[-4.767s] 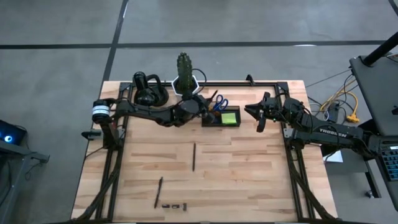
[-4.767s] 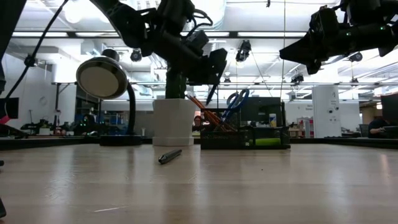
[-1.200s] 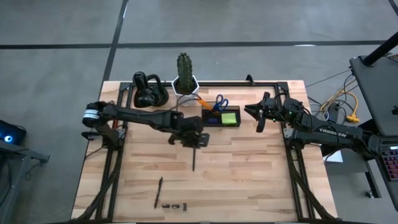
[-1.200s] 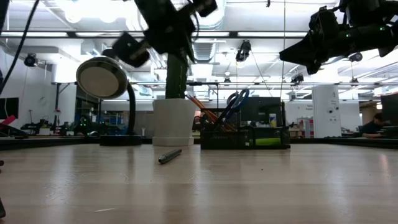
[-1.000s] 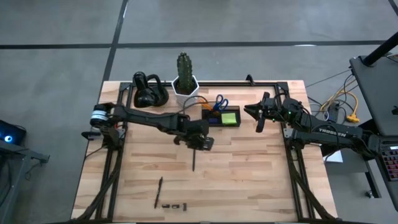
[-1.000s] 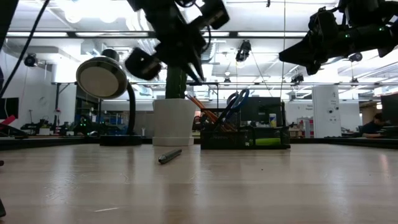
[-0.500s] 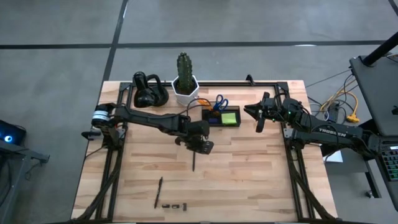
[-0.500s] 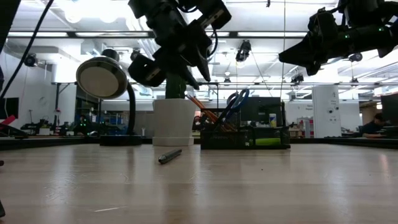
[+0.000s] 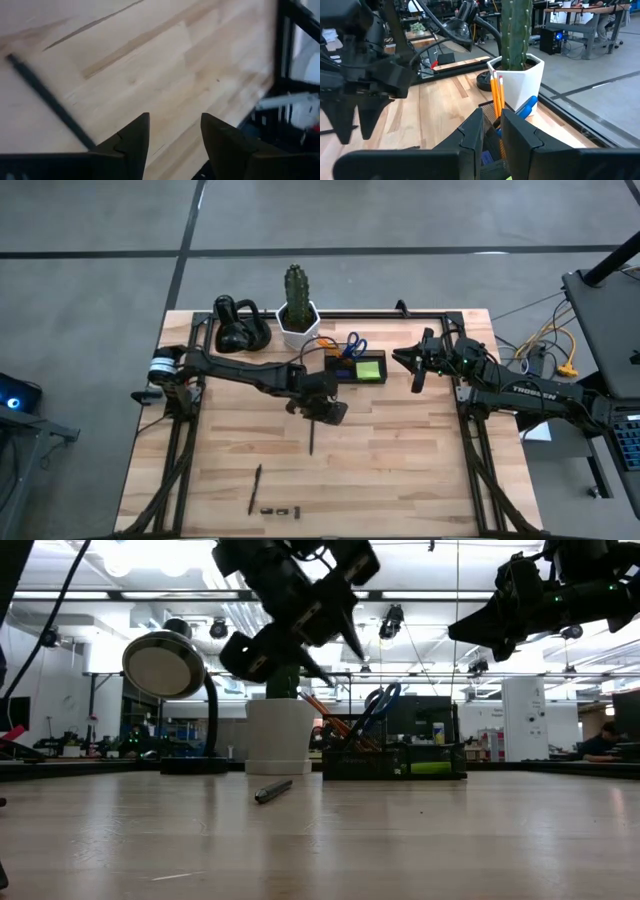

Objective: Pick and place office supplies into organizer
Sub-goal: Put the top pen into the left section of the desk organizer

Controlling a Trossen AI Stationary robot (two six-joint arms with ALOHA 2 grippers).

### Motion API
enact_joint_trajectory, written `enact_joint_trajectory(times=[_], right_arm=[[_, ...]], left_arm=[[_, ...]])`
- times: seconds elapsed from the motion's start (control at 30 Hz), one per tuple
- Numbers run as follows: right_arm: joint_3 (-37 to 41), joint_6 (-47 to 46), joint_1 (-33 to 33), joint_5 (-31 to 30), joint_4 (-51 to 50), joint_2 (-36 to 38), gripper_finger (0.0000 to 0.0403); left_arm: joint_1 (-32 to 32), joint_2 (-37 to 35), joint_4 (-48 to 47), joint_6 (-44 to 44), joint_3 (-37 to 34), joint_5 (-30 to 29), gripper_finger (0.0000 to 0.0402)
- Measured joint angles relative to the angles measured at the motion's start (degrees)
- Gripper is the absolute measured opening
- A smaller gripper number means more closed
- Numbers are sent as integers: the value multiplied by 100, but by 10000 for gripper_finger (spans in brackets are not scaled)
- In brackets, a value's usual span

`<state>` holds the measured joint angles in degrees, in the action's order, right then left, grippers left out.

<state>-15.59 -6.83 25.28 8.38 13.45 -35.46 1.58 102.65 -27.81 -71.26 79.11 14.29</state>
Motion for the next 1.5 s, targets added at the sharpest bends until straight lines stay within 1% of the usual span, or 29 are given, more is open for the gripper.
enact_joint_trajectory(times=[0.13, 0.3, 0.47, 0.63, 0.8, 1.1, 1.23, 1.37, 1.5], right_arm=[[0, 0, 0, 0, 0, 0, 57], [0, 2, 0, 0, 0, 0, 57], [0, 2, -2, 0, 0, 0, 57], [-2, 2, -1, 0, -5, -2, 57], [-2, 2, -2, 0, -7, -7, 57], [-2, 0, -2, 0, -7, -7, 57], [-2, 0, -2, 2, -7, -7, 57], [-2, 0, -2, 2, -5, -9, 57], [-2, 0, -2, 2, -3, -9, 57]], left_arm=[[-8, 95, -362, -732, -13, -29, 162], [55, 321, -897, -1212, -17, -51, 162], [127, 482, -1347, -1250, 7, -115, 162], [123, 595, -1357, -1253, 7, -531, 162], [112, 752, -1476, -1242, 5, -660, 162], [138, 1041, -1451, -1239, 5, -781, 162], [142, 1067, -1442, -1222, 5, -798, 162], [142, 1067, -1422, -1229, 5, -935, 162], [142, 1099, -1219, -1231, 5, -994, 162]])
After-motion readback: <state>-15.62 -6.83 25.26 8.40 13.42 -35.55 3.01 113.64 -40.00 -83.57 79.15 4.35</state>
